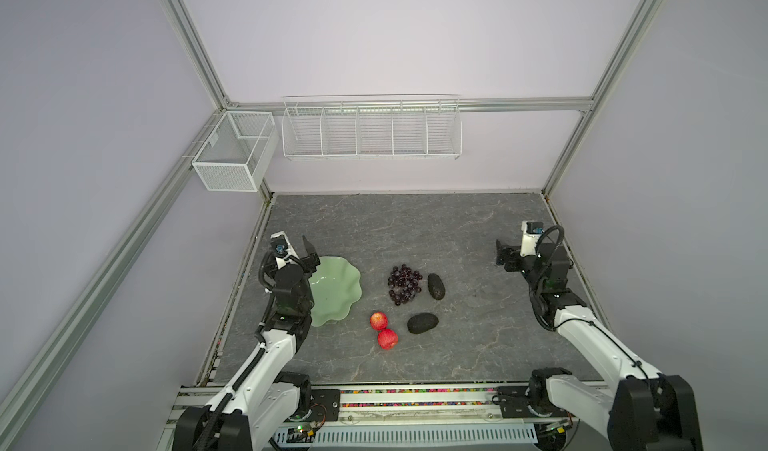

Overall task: Place and organize the fake fruits in the fruit bowl
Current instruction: 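Grasp the grapes with the left gripper while the right gripper moves toward the avocados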

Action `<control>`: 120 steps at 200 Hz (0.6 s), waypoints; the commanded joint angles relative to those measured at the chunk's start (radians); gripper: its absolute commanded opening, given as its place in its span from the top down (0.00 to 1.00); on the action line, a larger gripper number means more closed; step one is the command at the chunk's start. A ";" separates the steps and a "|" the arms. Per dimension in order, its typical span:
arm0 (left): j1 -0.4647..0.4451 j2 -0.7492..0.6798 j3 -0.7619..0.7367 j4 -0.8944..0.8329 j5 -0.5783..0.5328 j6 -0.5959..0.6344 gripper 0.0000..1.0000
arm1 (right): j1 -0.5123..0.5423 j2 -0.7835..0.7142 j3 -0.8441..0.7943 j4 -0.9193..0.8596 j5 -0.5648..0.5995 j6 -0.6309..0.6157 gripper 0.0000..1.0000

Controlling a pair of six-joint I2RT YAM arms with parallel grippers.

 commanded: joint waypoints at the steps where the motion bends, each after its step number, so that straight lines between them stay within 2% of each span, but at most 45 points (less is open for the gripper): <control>1: -0.145 0.120 0.270 -0.555 0.133 -0.093 0.13 | 0.136 -0.018 0.023 -0.356 -0.081 0.088 0.12; 10: -0.228 0.197 0.364 -0.668 0.181 -0.105 0.13 | 0.192 -0.031 0.005 -0.376 -0.140 0.126 0.12; 20: -0.293 0.273 0.439 -0.744 0.316 -0.100 0.12 | 0.242 -0.055 -0.021 -0.375 -0.174 0.165 0.12; 39: -0.376 0.416 0.532 -0.812 0.493 -0.080 0.12 | 0.338 -0.147 -0.096 -0.346 -0.170 0.267 0.12; 57: -0.463 0.541 0.622 -0.901 0.497 -0.048 0.12 | 0.407 -0.246 -0.139 -0.352 -0.135 0.338 0.12; 77: -0.532 0.649 0.697 -0.954 0.488 -0.095 0.14 | 0.443 -0.305 -0.139 -0.396 -0.121 0.327 0.12; 101: -0.586 0.691 0.701 -0.888 0.532 -0.195 0.17 | 0.447 -0.327 -0.118 -0.458 -0.117 0.280 0.12; 120: -0.617 0.717 0.710 -0.878 0.499 -0.258 0.20 | 0.447 -0.332 -0.106 -0.477 -0.120 0.266 0.12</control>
